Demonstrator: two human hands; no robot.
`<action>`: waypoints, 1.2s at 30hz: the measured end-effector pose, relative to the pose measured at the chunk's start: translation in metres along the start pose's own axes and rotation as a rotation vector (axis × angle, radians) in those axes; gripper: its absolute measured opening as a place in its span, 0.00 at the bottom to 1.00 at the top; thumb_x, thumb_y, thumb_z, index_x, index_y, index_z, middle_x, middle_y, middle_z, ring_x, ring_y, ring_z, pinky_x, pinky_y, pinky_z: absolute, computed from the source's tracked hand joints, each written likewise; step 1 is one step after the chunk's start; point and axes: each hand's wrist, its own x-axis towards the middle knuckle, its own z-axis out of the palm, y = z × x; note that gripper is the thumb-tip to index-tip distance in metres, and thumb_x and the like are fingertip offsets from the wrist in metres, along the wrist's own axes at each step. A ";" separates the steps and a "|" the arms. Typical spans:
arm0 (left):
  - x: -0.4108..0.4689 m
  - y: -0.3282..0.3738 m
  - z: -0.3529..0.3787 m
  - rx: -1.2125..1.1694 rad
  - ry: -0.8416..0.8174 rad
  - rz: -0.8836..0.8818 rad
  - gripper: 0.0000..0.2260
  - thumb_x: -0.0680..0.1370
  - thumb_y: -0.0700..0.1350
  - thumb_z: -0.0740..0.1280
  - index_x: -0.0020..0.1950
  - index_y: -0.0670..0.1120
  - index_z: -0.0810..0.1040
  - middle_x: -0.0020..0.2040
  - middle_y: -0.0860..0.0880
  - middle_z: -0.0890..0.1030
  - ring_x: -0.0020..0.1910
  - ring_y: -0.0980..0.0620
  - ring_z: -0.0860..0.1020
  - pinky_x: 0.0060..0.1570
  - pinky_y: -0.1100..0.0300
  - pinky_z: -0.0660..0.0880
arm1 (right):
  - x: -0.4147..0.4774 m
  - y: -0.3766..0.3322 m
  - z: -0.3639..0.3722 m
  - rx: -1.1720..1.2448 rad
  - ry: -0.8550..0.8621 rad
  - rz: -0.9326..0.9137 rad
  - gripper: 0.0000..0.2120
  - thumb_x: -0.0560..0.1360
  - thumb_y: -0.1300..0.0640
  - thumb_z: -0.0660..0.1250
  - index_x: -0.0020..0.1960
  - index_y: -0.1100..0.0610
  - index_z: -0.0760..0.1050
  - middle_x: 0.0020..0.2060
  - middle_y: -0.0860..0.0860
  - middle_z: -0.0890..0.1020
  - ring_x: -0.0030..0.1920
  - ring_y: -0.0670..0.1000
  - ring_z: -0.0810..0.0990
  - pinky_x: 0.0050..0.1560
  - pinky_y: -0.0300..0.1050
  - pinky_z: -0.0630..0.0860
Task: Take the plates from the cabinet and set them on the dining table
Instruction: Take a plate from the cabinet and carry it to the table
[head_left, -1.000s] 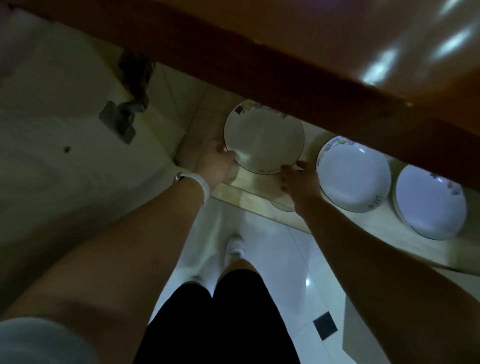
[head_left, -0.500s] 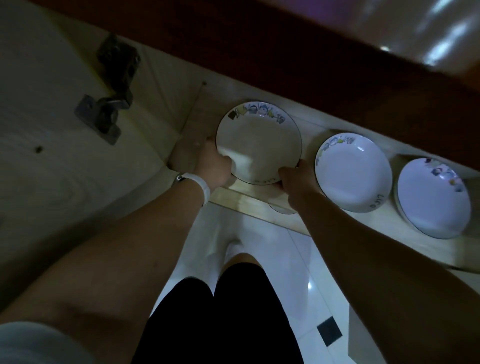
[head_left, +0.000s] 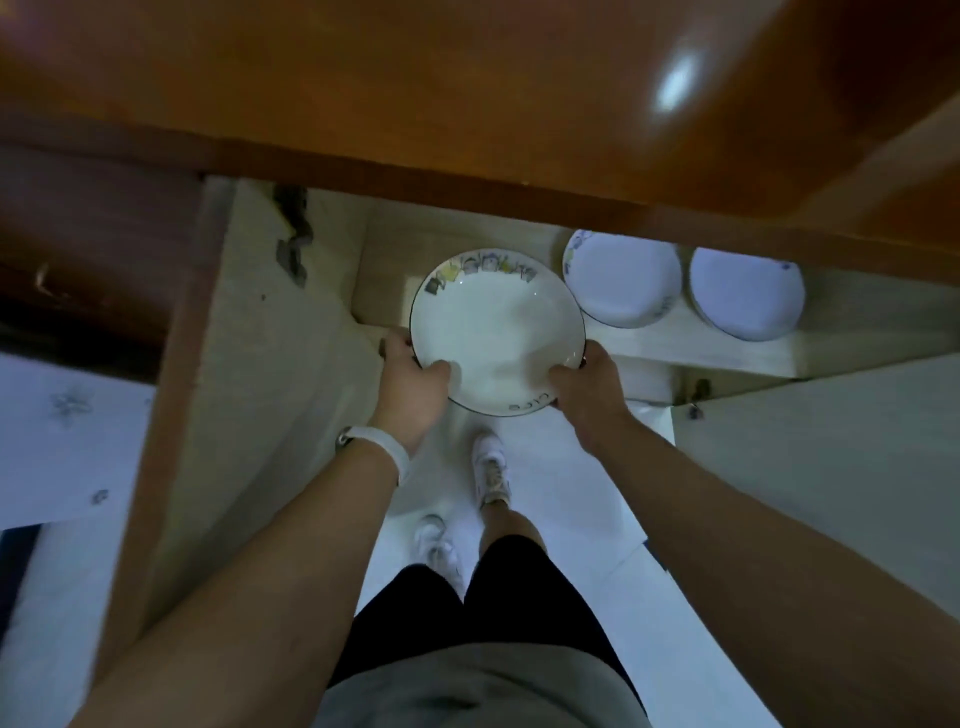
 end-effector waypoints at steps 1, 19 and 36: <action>-0.016 0.005 -0.003 0.009 -0.031 -0.005 0.21 0.70 0.40 0.66 0.62 0.46 0.66 0.58 0.44 0.76 0.55 0.43 0.77 0.46 0.51 0.78 | -0.016 -0.002 -0.009 0.001 0.004 -0.012 0.15 0.70 0.65 0.61 0.55 0.57 0.74 0.47 0.55 0.81 0.48 0.57 0.81 0.48 0.60 0.82; -0.195 0.059 0.039 -0.119 -0.480 0.205 0.25 0.75 0.31 0.63 0.66 0.55 0.70 0.56 0.57 0.80 0.52 0.55 0.80 0.40 0.56 0.81 | -0.225 0.011 -0.146 0.180 0.269 -0.166 0.21 0.69 0.60 0.61 0.61 0.50 0.74 0.50 0.50 0.82 0.51 0.54 0.82 0.49 0.56 0.83; -0.443 -0.002 0.229 0.087 -0.893 0.317 0.25 0.68 0.39 0.64 0.60 0.62 0.73 0.56 0.58 0.82 0.52 0.51 0.80 0.42 0.44 0.81 | -0.428 0.186 -0.373 0.361 0.672 -0.199 0.22 0.72 0.64 0.61 0.63 0.47 0.71 0.52 0.46 0.81 0.51 0.50 0.80 0.38 0.38 0.79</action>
